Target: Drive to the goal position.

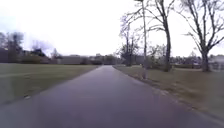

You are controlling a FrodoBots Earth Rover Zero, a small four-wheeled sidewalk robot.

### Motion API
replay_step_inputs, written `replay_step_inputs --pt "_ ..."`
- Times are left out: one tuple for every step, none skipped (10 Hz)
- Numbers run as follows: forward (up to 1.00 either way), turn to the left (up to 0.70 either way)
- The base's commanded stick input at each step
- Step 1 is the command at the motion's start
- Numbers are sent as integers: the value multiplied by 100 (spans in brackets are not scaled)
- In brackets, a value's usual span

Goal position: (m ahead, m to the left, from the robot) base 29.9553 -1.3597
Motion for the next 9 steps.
replay_step_inputs --pt "100 0" --pt "100 0" --pt "100 0" --pt "100 0" --pt "100 0" --pt "100 0" --pt "100 0" --pt "100 0" --pt "100 0"
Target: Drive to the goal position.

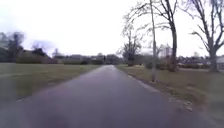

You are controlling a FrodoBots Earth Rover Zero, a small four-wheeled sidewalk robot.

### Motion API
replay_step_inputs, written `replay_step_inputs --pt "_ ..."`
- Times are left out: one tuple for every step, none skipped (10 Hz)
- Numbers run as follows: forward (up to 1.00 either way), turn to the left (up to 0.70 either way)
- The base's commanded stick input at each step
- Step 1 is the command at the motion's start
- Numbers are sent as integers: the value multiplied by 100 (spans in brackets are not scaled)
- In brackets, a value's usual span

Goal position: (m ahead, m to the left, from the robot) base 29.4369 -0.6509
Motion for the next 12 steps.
replay_step_inputs --pt "100 0" --pt "100 0" --pt "100 0" --pt "100 0" --pt "100 0" --pt "100 0" --pt "100 0" --pt "100 0" --pt "100 0" --pt "100 0" --pt "100 0" --pt "100 0"
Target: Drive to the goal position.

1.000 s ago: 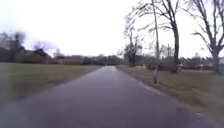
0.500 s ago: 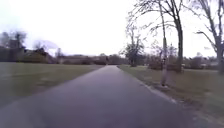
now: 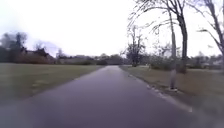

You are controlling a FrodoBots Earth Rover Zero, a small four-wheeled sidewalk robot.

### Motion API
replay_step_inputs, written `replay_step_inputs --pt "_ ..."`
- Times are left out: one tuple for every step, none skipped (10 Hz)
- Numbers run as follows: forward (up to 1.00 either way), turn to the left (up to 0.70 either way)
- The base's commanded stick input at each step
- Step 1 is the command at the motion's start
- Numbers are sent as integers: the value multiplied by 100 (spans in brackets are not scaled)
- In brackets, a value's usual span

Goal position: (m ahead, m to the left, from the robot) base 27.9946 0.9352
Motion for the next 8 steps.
replay_step_inputs --pt "100 0" --pt "100 0" --pt "100 0" --pt "100 0" --pt "100 0" --pt "100 0" --pt "100 0" --pt "100 0"
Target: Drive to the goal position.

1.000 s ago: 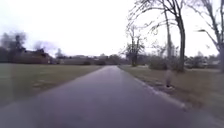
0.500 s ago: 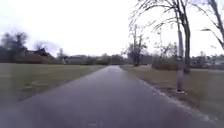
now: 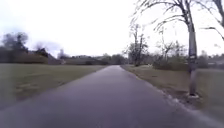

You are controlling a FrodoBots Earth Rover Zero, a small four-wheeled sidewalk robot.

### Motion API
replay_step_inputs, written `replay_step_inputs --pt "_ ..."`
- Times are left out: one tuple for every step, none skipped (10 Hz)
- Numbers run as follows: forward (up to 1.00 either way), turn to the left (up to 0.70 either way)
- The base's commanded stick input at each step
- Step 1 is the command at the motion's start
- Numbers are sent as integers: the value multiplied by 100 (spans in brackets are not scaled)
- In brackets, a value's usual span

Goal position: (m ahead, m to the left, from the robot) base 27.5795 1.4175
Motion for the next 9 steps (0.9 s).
replay_step_inputs --pt "100 0" --pt "100 0" --pt "100 0" --pt "100 0" --pt "100 0" --pt "100 0" --pt "100 0" --pt "100 0" --pt "100 0"
